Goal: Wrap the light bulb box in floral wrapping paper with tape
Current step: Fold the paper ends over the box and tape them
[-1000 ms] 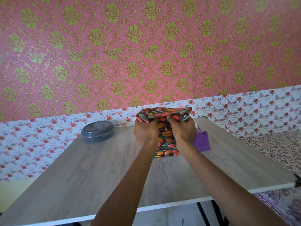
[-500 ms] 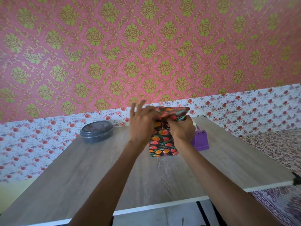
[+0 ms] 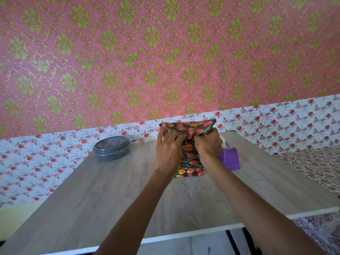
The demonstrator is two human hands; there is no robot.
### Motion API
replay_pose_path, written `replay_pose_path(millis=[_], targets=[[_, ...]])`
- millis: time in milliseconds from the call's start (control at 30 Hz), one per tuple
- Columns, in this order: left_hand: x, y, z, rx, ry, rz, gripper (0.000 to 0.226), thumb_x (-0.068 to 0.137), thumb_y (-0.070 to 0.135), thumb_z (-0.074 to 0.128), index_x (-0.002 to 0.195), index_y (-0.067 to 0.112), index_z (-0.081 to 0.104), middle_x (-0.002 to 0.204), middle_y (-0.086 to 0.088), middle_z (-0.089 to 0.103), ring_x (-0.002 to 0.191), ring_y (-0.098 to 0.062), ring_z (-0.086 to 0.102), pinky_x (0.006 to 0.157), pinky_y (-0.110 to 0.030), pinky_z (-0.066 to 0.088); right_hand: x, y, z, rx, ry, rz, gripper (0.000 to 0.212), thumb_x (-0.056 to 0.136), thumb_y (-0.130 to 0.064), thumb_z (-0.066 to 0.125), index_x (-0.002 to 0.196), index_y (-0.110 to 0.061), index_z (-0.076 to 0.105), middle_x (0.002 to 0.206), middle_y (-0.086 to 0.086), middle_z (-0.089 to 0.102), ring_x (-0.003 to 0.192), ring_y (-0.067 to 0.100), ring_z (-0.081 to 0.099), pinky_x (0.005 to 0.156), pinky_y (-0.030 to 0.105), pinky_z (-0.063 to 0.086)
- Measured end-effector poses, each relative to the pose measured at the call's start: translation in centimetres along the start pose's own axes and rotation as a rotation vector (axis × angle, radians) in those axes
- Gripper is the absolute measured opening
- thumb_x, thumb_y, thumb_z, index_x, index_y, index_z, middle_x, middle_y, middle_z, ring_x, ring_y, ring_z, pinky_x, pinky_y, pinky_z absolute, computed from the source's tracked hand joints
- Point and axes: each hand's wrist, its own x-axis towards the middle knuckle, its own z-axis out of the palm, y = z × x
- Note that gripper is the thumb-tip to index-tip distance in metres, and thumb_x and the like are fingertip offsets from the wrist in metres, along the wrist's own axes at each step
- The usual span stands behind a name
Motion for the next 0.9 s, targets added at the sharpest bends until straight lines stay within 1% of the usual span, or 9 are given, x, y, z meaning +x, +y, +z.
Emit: replay_pose_path(millis=[100,267,367,433,533,600,667,767,900], targets=[[0.2,0.3,0.3,0.052,-0.001,0.006,0.028,0.078,-0.002,0.069,0.096,0.019,0.075,0.081,0.001,0.067,0.081,-0.017,0.065,0.121,-0.047,0.018,0.7,0.9,-0.8,0.028,-0.127,-0.067,0.033,0.081,-0.036,0.071,0.106,-0.018,0.059,0.090,-0.006,0.063,0.081,0.018,0.060,0.072,0.034,0.048],[0.4,0.9,0.3,0.053,-0.009,-0.006,0.042,0.088,0.007,0.039,0.099,0.022,0.076,0.082,0.003,0.065,0.081,-0.018,0.065,0.115,-0.051,0.025,1.5,1.3,-1.8,-0.035,-0.162,-0.179,0.023,0.085,-0.035,0.068,0.101,-0.019,0.063,0.084,-0.008,0.066,0.071,0.007,0.060,0.060,0.028,0.045],[0.5,0.8,0.6,0.059,-0.017,-0.016,0.034,0.085,0.004,0.055,0.101,0.024,0.076,0.085,0.003,0.063,0.085,-0.020,0.062,0.112,-0.052,0.024,1.7,0.8,-2.0,-0.052,-0.139,-0.145,0.020,0.083,-0.030,0.071,0.097,-0.018,0.063,0.075,-0.009,0.064,0.066,0.007,0.061,0.049,0.023,0.037],[0.7,0.7,0.7,0.063,-0.019,-0.017,0.030,0.078,0.002,0.068,0.098,0.023,0.077,0.087,0.002,0.065,0.089,-0.023,0.062,0.110,-0.052,0.021,1.7,0.8,-2.1,-0.026,-0.125,-0.177,0.031,0.081,-0.024,0.074,0.107,-0.017,0.059,0.085,-0.008,0.065,0.072,0.008,0.063,0.050,0.021,0.040],[1.0,1.0,0.7,0.107,-0.037,-0.052,0.037,0.069,-0.003,0.077,0.094,0.024,0.078,0.090,0.003,0.068,0.095,-0.024,0.061,0.107,-0.052,0.022,2.1,1.4,-2.6,0.014,-0.048,-0.504,0.054,0.077,-0.010,0.077,0.125,-0.020,0.053,0.114,-0.004,0.059,0.086,-0.001,0.054,0.069,0.018,0.050],[1.2,1.0,0.9,0.114,-0.039,-0.065,0.038,0.067,-0.004,0.077,0.092,0.024,0.077,0.089,0.004,0.067,0.094,-0.024,0.060,0.104,-0.052,0.022,2.9,1.5,-3.0,-0.046,0.016,-0.709,0.043,0.076,-0.004,0.074,0.112,-0.023,0.064,0.120,-0.001,0.056,0.103,0.005,0.054,0.081,0.030,0.054],[1.5,1.1,1.1,0.113,-0.043,-0.075,0.038,0.066,-0.004,0.077,0.093,0.023,0.077,0.091,0.003,0.067,0.094,-0.025,0.060,0.102,-0.052,0.023,3.8,1.0,-3.4,-0.174,0.020,-0.792,0.032,0.075,-0.002,0.072,0.098,-0.025,0.069,0.122,0.000,0.055,0.114,0.017,0.055,0.080,0.036,0.055],[1.7,1.2,1.3,0.114,-0.055,-0.105,0.040,0.065,-0.004,0.079,0.094,0.023,0.077,0.093,0.002,0.068,0.093,-0.025,0.060,0.099,-0.051,0.024,4.8,0.1,-3.8,-0.407,-0.087,-0.843,0.030,0.077,-0.004,0.072,0.100,-0.024,0.071,0.127,0.000,0.055,0.114,0.023,0.053,0.074,0.037,0.055],[1.6,1.1,1.4,0.110,-0.051,-0.111,0.038,0.066,-0.003,0.079,0.093,0.023,0.077,0.095,0.001,0.069,0.093,-0.025,0.060,0.099,-0.051,0.024,5.0,-0.1,-4.3,-0.536,-0.081,-0.944,0.029,0.077,-0.002,0.073,0.103,-0.017,0.074,0.125,0.002,0.059,0.114,0.025,0.053,0.075,0.039,0.057]])
